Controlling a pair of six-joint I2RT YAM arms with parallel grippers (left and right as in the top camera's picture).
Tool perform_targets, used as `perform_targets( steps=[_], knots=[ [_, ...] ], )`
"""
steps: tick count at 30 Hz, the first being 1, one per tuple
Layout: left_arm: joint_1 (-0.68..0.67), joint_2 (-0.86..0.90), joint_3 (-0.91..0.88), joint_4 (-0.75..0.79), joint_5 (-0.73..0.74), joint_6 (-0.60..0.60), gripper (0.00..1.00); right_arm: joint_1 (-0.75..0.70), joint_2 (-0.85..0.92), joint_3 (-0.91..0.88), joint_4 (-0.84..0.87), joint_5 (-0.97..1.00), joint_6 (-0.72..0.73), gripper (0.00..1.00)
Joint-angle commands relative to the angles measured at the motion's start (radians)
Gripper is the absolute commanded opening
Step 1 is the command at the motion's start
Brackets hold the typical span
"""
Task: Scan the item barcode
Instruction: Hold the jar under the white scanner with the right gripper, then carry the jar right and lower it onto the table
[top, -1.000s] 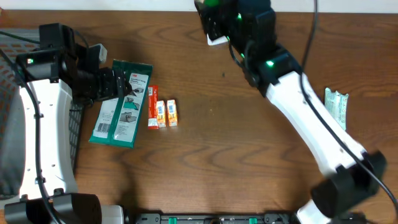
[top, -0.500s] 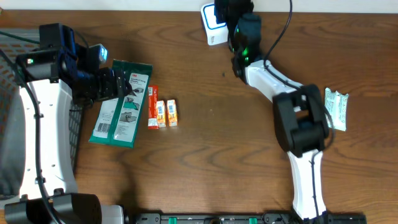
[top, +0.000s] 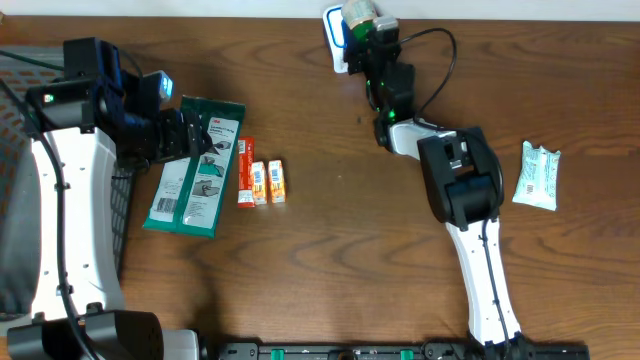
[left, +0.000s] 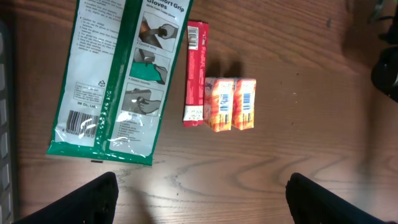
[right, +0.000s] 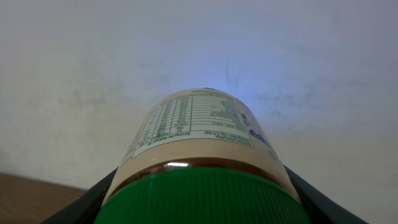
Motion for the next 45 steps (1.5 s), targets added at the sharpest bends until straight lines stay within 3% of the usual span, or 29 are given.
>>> perform_targets(
  steps=[1,5,10,14,18,21,25,29,33,39,45],
  knots=[
    [0.0,-0.014,-0.002,-0.003,0.005,-0.005,0.87,-0.011,-0.006,0.016,0.009,-0.017,0.034,0.01],
    [0.0,-0.014,-0.002,-0.003,0.005,-0.005,0.87,-0.011,-0.006,0.016,0.022,-0.027,0.058,0.01],
    [0.0,-0.014,-0.002,-0.003,0.005,-0.005,0.87,-0.035,-0.007,0.016,0.2,-0.201,0.077,0.01],
    [0.0,-0.014,-0.002,-0.003,0.005,-0.005,0.87,-0.092,-0.026,0.016,0.32,-0.316,0.359,0.01],
    [0.0,-0.014,-0.002,-0.003,0.005,-0.005,0.87,-0.175,-0.061,0.016,0.296,-0.449,0.724,0.01],
    [0.0,-0.014,-0.002,-0.003,0.005,-0.005,0.87,-0.214,-0.087,0.016,0.237,-0.537,0.82,0.01],
    [0.0,-0.014,-0.002,-0.003,0.005,-0.005,0.87,-0.247,-0.136,0.015,0.143,-0.629,0.842,0.01],
    [0.0,-0.014,-0.002,-0.003,0.005,-0.005,0.87,-0.274,-0.223,0.015,-0.143,-0.693,0.801,0.01],
    [0.0,-0.014,-0.002,-0.003,0.005,-0.005,0.87,-0.3,-0.346,0.016,-0.615,-0.651,0.591,0.01],
    [0.0,-0.014,-0.002,-0.003,0.005,-0.005,0.87,-0.319,-0.546,0.015,-1.288,-0.436,0.222,0.01],
    [0.0,-0.014,-0.002,-0.003,0.005,-0.005,0.87,-0.323,-0.649,0.015,-1.848,-0.346,0.021,0.01]
  ],
)
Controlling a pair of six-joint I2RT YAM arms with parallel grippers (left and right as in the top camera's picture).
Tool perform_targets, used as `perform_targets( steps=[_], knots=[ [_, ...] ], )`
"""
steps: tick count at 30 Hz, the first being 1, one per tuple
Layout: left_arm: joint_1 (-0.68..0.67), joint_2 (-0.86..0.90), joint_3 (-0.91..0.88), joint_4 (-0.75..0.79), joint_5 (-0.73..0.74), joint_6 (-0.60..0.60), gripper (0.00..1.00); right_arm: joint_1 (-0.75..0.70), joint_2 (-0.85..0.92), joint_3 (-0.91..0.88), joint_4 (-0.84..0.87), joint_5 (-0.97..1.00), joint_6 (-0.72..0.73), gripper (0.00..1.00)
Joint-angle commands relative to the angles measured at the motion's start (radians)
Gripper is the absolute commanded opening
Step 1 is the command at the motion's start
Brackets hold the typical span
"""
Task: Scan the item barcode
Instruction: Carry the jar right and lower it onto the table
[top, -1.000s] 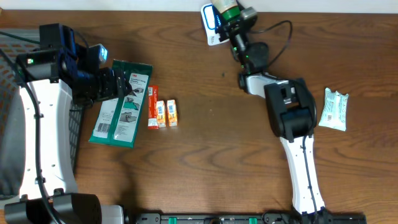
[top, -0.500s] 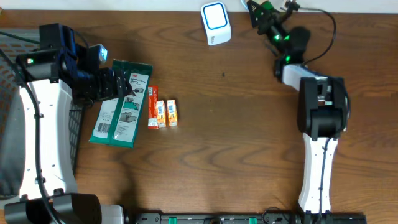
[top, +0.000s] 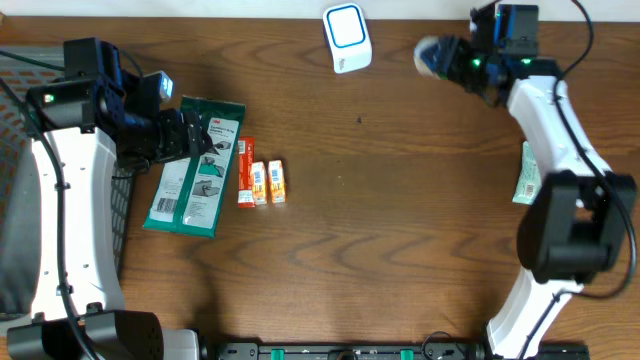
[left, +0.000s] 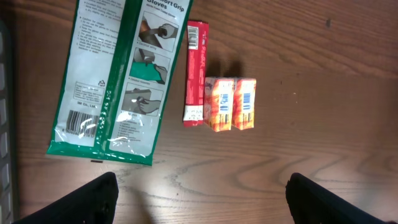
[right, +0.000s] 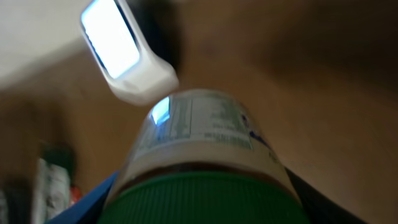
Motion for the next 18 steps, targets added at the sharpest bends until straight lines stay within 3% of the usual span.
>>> perform_targets(
  steps=[1,6,12,18],
  knots=[
    [0.0,-0.014,-0.002,-0.003,0.005,-0.005,0.87,0.002,-0.042,0.01,-0.164,0.085,-0.2,0.01],
    [0.0,-0.014,-0.002,-0.003,0.005,-0.005,0.87,-0.002,-0.023,-0.023,-0.409,0.27,-0.262,0.01],
    [0.0,-0.014,-0.002,-0.003,0.005,-0.005,0.87,-0.03,-0.023,-0.094,-0.439,0.517,-0.26,0.01],
    [0.0,-0.014,-0.002,-0.003,0.005,-0.005,0.87,-0.107,-0.023,-0.171,-0.416,0.618,-0.261,0.01]
  ],
)
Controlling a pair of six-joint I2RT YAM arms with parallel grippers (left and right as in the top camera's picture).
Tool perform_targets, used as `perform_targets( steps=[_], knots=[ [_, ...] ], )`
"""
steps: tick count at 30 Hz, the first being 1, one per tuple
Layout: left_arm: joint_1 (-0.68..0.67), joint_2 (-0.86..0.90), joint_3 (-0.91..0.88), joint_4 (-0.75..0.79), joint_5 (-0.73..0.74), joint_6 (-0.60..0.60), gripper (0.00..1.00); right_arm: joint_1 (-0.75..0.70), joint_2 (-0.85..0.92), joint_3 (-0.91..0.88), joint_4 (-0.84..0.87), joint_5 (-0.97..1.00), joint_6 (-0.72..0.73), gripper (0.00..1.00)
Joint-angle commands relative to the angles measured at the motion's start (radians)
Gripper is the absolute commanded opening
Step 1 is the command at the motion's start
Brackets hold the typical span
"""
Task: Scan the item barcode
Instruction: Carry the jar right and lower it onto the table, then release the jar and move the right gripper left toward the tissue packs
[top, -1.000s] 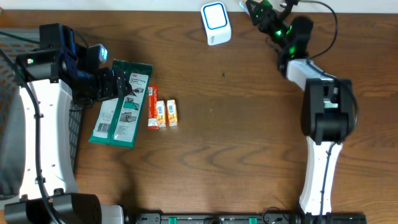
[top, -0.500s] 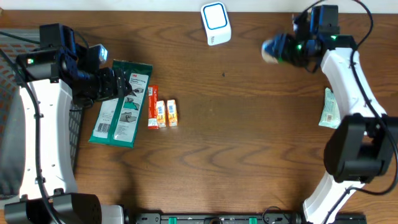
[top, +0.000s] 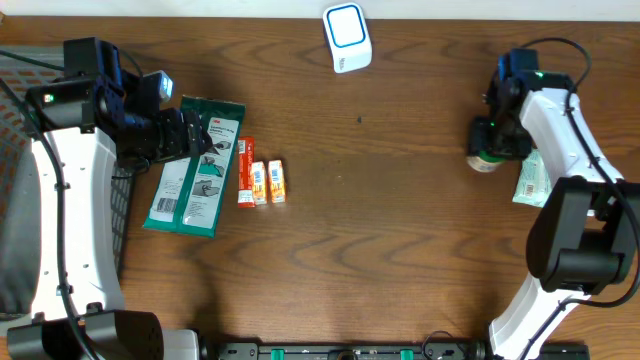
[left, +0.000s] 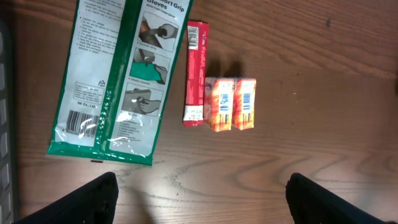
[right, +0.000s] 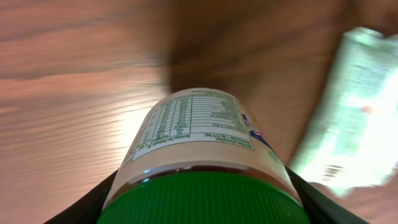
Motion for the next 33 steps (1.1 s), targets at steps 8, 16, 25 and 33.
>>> perform_targets(
  steps=[8,16,25,33],
  knots=[
    [0.0,-0.014,-0.002,-0.003,0.005,-0.005,0.87,-0.175,-0.003,-0.126,0.05,0.109,-0.018,0.01],
    [0.0,-0.014,-0.002,-0.003,0.005,-0.005,0.87,-0.237,-0.003,-0.126,0.092,-0.058,-0.011,0.01],
    [0.0,-0.014,-0.002,-0.003,0.005,-0.005,0.87,-0.237,-0.003,-0.142,0.162,-0.027,-0.011,0.01],
    [0.0,-0.014,-0.002,-0.003,0.005,-0.005,0.87,-0.241,-0.003,-0.158,0.205,0.047,0.045,0.39]
  ],
)
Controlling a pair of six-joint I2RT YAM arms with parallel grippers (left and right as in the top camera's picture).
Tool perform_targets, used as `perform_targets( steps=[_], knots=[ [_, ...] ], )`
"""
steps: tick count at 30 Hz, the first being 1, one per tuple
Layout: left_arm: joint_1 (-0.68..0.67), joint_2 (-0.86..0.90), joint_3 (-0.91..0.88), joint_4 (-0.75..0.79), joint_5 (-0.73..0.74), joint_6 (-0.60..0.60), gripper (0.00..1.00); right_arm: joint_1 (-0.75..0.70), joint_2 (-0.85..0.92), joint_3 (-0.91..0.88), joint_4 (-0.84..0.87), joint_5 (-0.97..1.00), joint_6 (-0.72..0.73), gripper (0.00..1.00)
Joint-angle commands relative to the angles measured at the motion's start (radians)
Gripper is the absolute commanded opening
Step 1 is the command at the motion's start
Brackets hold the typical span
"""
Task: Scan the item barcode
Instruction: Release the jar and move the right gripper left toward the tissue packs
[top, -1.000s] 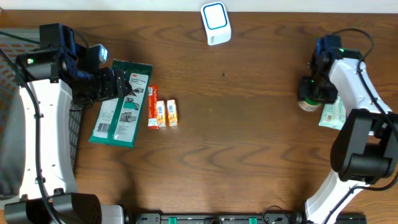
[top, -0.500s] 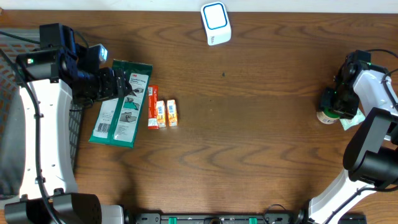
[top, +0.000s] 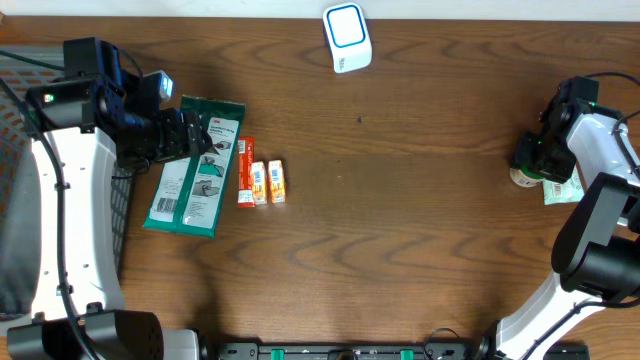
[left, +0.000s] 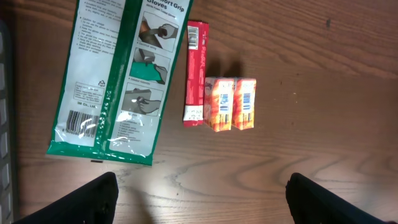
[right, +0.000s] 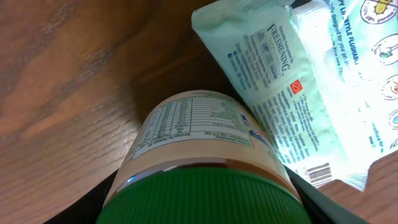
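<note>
My right gripper (top: 532, 160) is shut on a jar with a green lid and a white nutrition label (right: 199, 140), at the table's right edge. The jar (top: 524, 176) is low over the wood, right beside a pale green wipes packet (right: 311, 81). The white barcode scanner (top: 347, 37) stands at the back middle, far from the jar. My left gripper (left: 199, 199) hangs open above the table, near a green glove packet (left: 112, 81), a red box (left: 196, 71) and two orange boxes (left: 231, 102).
The wipes packet (top: 560, 188) lies at the right edge under my right arm. A dark mesh basket (top: 20, 170) sits off the table's left side. The glove packet (top: 195, 165) and small boxes (top: 260, 182) lie left of centre.
My right gripper has moved further right with the jar, from left of the wipes packet to the table's right edge, low beside that packet. The left arm has not moved.
My right gripper held the jar at the scanner at the back middle. It then held it to the scanner's right near the back edge, then down by the wipes packet, and now at the right edge beside the packet. The left gripper stayed open throughout.
</note>
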Motion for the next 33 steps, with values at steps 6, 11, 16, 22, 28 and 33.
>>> perform_targets(
  steps=[6,11,16,22,28,33],
  knots=[
    [0.0,-0.014,-0.002,-0.003,0.005,-0.005,0.87,-0.006,-0.016,0.003,-0.034,0.045,0.022,0.99],
    [0.0,-0.014,-0.002,-0.003,0.005,-0.005,0.87,-0.003,-0.068,0.077,-0.109,0.036,0.023,0.99],
    [0.0,-0.014,-0.002,-0.003,0.005,-0.005,0.87,0.004,-0.152,0.172,-0.201,-0.093,0.023,0.99],
    [0.0,-0.014,-0.002,-0.003,0.005,-0.005,0.87,0.006,-0.259,0.184,-0.204,-0.476,0.022,0.99],
    [0.0,-0.014,-0.002,-0.003,0.005,-0.005,0.87,0.036,-0.261,0.18,-0.241,-0.595,0.022,0.99],
    [0.0,-0.014,-0.002,-0.003,0.005,-0.005,0.87,0.11,-0.261,0.154,-0.234,-0.594,0.023,0.99]
  ],
)
